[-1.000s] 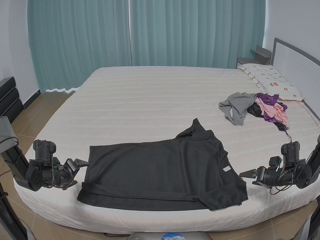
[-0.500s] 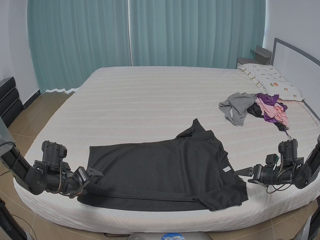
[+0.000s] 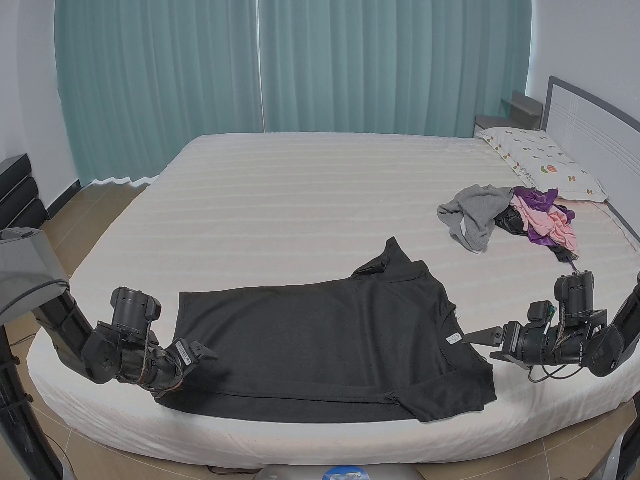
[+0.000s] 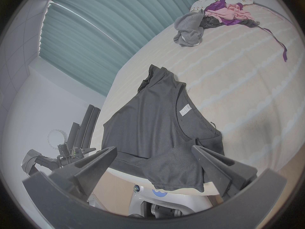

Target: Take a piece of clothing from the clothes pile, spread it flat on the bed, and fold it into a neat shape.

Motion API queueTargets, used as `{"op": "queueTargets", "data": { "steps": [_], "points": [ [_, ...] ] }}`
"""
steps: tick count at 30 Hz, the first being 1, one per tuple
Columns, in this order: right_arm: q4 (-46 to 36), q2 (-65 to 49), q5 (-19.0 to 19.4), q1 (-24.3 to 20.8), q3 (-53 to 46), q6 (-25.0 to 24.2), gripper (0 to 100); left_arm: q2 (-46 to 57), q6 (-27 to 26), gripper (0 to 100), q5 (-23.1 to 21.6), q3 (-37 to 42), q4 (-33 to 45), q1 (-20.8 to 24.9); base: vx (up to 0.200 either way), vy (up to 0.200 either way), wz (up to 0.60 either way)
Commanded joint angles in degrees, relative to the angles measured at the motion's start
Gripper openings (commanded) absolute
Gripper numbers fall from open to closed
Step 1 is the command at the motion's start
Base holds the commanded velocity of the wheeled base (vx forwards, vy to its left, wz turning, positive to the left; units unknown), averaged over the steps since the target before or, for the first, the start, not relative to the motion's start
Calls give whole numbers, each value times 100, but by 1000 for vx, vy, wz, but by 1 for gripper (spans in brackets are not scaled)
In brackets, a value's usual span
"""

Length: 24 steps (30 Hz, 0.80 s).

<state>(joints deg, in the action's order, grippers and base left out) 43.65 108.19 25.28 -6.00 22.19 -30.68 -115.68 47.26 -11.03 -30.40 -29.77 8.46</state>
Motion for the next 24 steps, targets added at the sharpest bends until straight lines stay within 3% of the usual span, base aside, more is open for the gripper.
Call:
{"op": "queueTargets", "data": {
  "steps": [1, 12, 18, 24],
  "points": [
    [3, -53, 3, -7, -39, -8, 100, -509, -33, 100, 207, -300, 6, 33, 0, 0, 0],
    [12, 141, 3, -7, 14, 1, 100, -667, -121, 100, 813, -1064, -29, -11, 0, 0, 0],
    [108, 237, 3, 28, 31, -8, 100, -632, 486, 100, 769, -1310, -275, -152, 0, 0, 0],
    [354, 422, -15, 46, -48, -17, 100, -922, 1162, 100, 787, -1337, -1435, -371, 0, 0, 0]
  ]
}}
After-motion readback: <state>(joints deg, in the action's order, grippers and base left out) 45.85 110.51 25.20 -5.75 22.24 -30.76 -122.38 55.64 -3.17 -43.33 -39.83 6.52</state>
